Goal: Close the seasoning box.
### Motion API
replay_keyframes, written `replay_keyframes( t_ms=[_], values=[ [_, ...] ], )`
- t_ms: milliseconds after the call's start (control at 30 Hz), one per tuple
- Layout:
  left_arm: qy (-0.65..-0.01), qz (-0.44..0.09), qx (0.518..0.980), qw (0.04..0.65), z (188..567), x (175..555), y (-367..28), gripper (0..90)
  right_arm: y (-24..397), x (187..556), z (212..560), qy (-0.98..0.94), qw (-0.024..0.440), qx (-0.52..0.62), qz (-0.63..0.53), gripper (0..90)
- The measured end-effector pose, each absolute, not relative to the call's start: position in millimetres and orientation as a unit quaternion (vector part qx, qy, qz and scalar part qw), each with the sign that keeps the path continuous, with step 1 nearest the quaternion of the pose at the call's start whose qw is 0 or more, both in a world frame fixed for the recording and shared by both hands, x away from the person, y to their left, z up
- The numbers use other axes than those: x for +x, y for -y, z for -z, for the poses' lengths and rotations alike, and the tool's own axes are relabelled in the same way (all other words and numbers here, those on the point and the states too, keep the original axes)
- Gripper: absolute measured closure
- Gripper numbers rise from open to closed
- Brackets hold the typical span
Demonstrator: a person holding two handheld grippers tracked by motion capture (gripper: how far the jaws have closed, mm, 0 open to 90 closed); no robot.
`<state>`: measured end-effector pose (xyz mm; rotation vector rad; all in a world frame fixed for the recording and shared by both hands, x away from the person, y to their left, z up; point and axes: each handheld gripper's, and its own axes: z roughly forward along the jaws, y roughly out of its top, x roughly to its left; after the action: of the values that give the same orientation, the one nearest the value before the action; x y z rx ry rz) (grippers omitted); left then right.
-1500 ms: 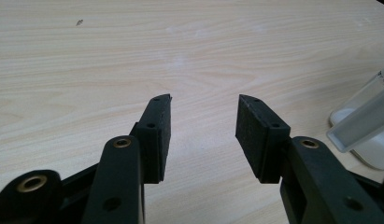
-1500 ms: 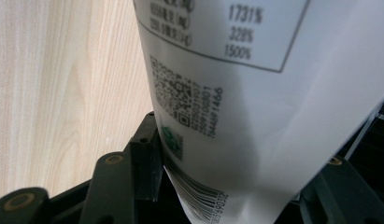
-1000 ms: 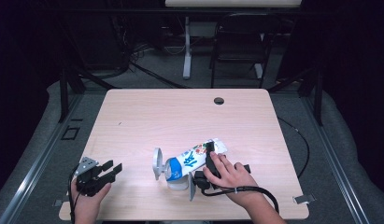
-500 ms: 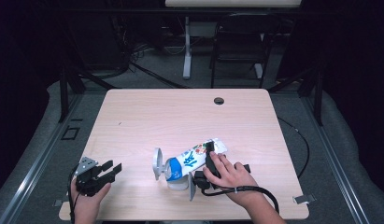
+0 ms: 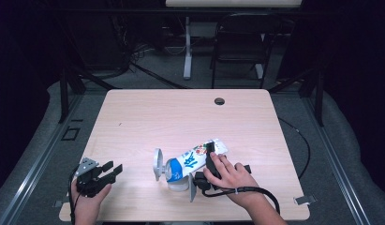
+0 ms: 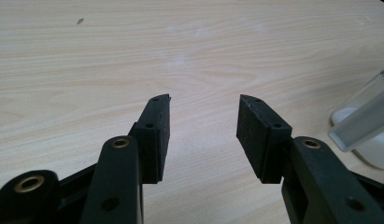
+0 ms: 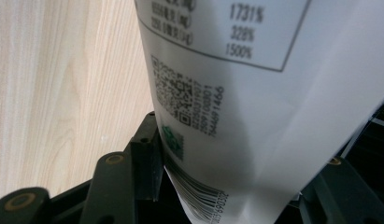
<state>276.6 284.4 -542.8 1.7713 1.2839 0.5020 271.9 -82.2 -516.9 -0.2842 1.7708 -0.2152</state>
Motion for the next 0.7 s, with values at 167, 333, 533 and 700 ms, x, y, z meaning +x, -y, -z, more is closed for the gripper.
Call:
replay_keyframes(
  t_ms=[167,333,533,700],
  values=[
    [-0.516,-0.202,0.711,0.433,543.0,276.6,-284.2,54.5,81.8,271.1,515.9,-0.768,0.62,-0.125,0.1,47.2],
    [-0.516,-0.201,0.711,0.433,542.7,276.5,-284.8,54.1,82.3,271.4,516.7,-0.768,0.621,-0.126,0.096,47.3],
    [-0.517,-0.202,0.711,0.432,543.1,276.7,-284.7,53.7,82.4,271.3,516.5,-0.767,0.621,-0.128,0.097,47.3],
    [-0.517,-0.202,0.711,0.432,543.4,276.8,-284.9,53.7,82.4,271.3,516.3,-0.766,0.622,-0.129,0.098,47.3]
  ],
)
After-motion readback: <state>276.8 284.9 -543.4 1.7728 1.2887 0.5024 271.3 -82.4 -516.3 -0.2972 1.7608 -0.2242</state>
